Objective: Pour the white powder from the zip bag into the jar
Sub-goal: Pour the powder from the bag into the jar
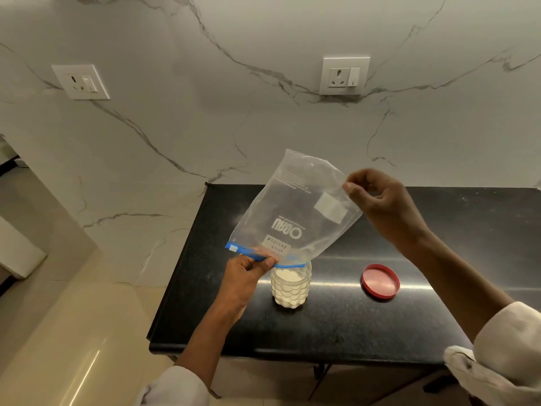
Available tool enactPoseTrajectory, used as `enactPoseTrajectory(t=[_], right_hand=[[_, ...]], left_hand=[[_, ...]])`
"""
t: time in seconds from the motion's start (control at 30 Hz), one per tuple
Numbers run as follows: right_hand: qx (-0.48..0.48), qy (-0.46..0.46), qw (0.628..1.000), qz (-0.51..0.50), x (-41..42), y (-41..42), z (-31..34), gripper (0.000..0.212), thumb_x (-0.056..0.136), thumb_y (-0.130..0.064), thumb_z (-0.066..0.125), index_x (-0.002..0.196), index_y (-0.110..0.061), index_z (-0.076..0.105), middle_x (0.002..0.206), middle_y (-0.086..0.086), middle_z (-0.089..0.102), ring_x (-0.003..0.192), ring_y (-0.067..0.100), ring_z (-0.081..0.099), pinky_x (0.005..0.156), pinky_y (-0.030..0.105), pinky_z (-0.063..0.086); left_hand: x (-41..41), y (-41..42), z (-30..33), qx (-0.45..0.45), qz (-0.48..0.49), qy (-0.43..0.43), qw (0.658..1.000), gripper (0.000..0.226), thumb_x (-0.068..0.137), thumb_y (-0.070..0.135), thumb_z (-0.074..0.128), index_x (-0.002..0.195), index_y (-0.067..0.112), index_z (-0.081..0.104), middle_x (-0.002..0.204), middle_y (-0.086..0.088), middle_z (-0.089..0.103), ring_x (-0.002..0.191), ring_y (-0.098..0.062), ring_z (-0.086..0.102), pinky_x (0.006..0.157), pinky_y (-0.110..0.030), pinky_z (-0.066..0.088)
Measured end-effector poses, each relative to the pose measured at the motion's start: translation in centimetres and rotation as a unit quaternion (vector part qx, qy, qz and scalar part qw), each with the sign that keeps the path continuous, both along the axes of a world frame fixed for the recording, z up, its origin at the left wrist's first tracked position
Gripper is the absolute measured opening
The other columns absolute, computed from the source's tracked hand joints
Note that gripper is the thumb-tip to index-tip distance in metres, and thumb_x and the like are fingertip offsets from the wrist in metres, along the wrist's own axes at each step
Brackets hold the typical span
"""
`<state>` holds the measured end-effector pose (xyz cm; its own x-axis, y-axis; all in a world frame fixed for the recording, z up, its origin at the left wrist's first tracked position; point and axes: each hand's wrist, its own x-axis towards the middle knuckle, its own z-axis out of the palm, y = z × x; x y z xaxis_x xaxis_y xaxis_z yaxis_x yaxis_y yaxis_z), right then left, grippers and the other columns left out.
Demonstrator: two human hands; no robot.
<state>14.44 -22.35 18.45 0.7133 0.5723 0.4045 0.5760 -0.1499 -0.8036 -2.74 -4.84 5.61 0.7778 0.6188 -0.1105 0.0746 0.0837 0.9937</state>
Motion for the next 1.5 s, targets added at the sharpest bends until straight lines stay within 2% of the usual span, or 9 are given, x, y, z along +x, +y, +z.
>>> enactPoseTrajectory(t=[0.3,0.5,0.63,0.73,0.93,1.1,1.2,1.37,1.5], right_hand=[[0.032,-0.008,0.999,-0.036,0.1,-0.1,-0.2,0.011,0.093,-0.021,0.061,0.097,-0.011,0.065,0.098,0.004,0.063,0.089,0.022,0.063,0.079,0.045,0.057],[0.019,-0.004,1.0,-0.021,-0.4,0.0,-0.7,0.008,0.094,-0.022,0.059,0.098,-0.016,0.064,0.094,-0.001,0.065,0.087,0.019,0.063,0.07,0.032,0.056],[0.081,-0.018,0.994,-0.067,-0.2,-0.4,-0.8,0.005,0.093,-0.019,0.061,0.096,-0.015,0.063,0.097,0.002,0.063,0.085,0.023,0.063,0.068,0.037,0.056],[0.047,0.008,0.998,-0.047,-0.2,-0.4,-1.4,0.004,0.095,-0.02,0.058,0.097,-0.018,0.061,0.093,-0.001,0.063,0.087,0.016,0.062,0.068,0.027,0.052],[0.051,0.005,0.997,-0.058,0.2,-0.7,-1.6,0.01,0.093,-0.026,0.059,0.098,-0.019,0.063,0.099,0.002,0.063,0.09,0.024,0.062,0.076,0.048,0.056],[0.046,0.025,0.994,-0.092,0.3,-1.3,-2.5,0.009,0.094,-0.02,0.058,0.099,-0.014,0.062,0.095,0.002,0.064,0.09,0.019,0.061,0.074,0.031,0.055],[0.068,0.053,0.989,-0.12,0.3,-2.0,-3.1,0.01,0.095,-0.02,0.057,0.1,-0.013,0.061,0.092,0.001,0.063,0.088,0.02,0.061,0.073,0.033,0.055],[0.131,0.068,0.974,-0.172,-0.5,-3.3,-4.4,0.01,0.099,-0.022,0.052,0.105,-0.015,0.055,0.09,-0.004,0.058,0.079,0.006,0.057,0.063,0.019,0.049],[0.091,0.095,0.981,-0.141,-0.6,-3.4,-5.2,0.011,0.1,-0.024,0.049,0.106,-0.015,0.053,0.095,0.001,0.058,0.088,0.018,0.06,0.069,0.027,0.052]], left_hand=[[-0.1,0.3,-0.2,0.007,0.01,0.017,1.0,0.01,0.088,0.012,0.066,0.091,0.02,0.072,0.085,0.015,0.075,0.088,0.004,0.068,0.084,-0.019,0.051],[0.0,0.3,-0.1,0.018,0.006,0.004,1.0,0.011,0.088,0.01,0.065,0.093,0.016,0.072,0.086,0.014,0.075,0.089,0.004,0.068,0.072,-0.009,0.052],[-0.1,0.3,-0.1,0.001,0.002,0.004,1.0,0.011,0.088,0.011,0.065,0.093,0.016,0.072,0.088,0.012,0.076,0.091,0.0,0.069,0.078,-0.015,0.054],[-0.1,0.2,0.0,0.007,0.007,0.016,1.0,0.011,0.088,0.012,0.065,0.09,0.019,0.072,0.085,0.014,0.075,0.089,0.003,0.068,0.08,-0.016,0.052],[0.0,0.4,0.1,0.029,0.009,0.031,0.999,0.011,0.088,0.014,0.066,0.092,0.023,0.071,0.089,0.012,0.074,0.092,0.0,0.068,0.084,-0.019,0.053],[0.0,0.6,0.0,0.034,0.012,0.041,0.999,0.014,0.087,0.018,0.068,0.1,0.019,0.072,0.099,0.008,0.074,0.095,-0.003,0.068,0.09,-0.024,0.052],[0.1,0.4,0.6,0.045,-0.004,0.033,0.998,0.017,0.087,0.019,0.067,0.104,0.016,0.07,0.105,0.003,0.073,0.092,-0.004,0.07,0.081,-0.02,0.054],[0.4,0.0,2.1,0.164,-0.003,-0.032,0.986,0.015,0.09,0.019,0.065,0.104,0.016,0.069,0.102,0.005,0.072,0.087,-0.007,0.071,0.075,-0.015,0.055],[0.9,-0.2,1.6,0.199,-0.008,0.01,0.98,0.017,0.089,0.023,0.066,0.103,0.013,0.068,0.102,0.004,0.071,0.084,-0.002,0.07,0.07,-0.009,0.052]])
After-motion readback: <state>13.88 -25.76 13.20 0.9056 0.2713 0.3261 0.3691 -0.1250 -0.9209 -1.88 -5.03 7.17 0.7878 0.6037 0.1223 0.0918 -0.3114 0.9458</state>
